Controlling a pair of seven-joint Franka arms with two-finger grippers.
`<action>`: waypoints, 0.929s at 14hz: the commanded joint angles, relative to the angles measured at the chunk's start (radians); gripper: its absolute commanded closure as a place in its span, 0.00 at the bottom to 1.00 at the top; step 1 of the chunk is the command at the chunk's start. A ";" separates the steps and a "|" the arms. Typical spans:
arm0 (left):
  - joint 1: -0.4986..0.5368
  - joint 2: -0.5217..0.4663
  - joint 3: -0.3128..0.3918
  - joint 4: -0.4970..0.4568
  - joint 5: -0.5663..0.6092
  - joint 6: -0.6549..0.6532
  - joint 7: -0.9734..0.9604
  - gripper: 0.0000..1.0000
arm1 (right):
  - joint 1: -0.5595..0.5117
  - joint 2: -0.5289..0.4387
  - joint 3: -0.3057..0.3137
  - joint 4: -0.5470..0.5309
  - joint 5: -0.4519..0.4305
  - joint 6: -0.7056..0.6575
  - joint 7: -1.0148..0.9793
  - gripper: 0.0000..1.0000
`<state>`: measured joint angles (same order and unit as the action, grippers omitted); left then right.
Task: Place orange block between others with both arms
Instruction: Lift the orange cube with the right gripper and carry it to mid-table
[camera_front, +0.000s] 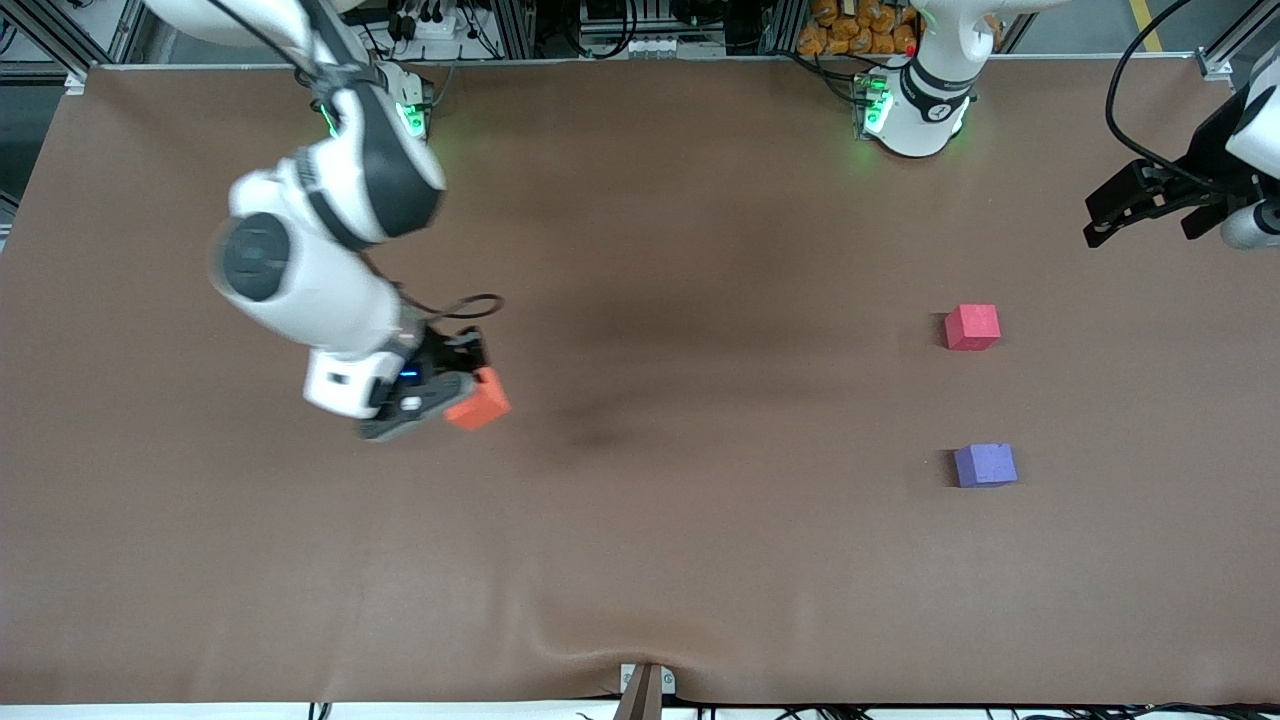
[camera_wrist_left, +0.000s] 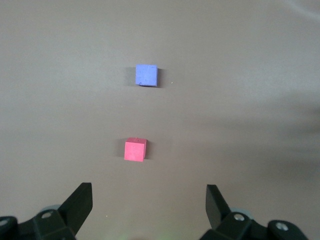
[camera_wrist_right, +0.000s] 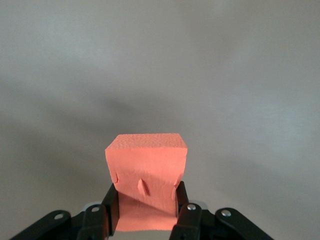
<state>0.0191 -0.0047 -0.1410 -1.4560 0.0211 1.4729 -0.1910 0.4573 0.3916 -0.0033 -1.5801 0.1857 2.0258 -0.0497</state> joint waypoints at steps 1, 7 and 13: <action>0.009 0.006 -0.003 0.022 0.013 0.001 0.063 0.00 | 0.128 0.042 -0.012 0.000 0.020 0.071 0.138 1.00; 0.045 0.003 -0.005 0.022 0.005 0.001 0.108 0.00 | 0.397 0.268 -0.015 0.014 0.008 0.399 0.575 1.00; 0.030 0.008 -0.014 0.023 0.005 0.003 0.107 0.00 | 0.414 0.334 -0.033 0.020 -0.002 0.427 0.782 1.00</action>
<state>0.0490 -0.0039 -0.1537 -1.4480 0.0211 1.4739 -0.0976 0.8762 0.7299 -0.0294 -1.5800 0.1893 2.4845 0.6280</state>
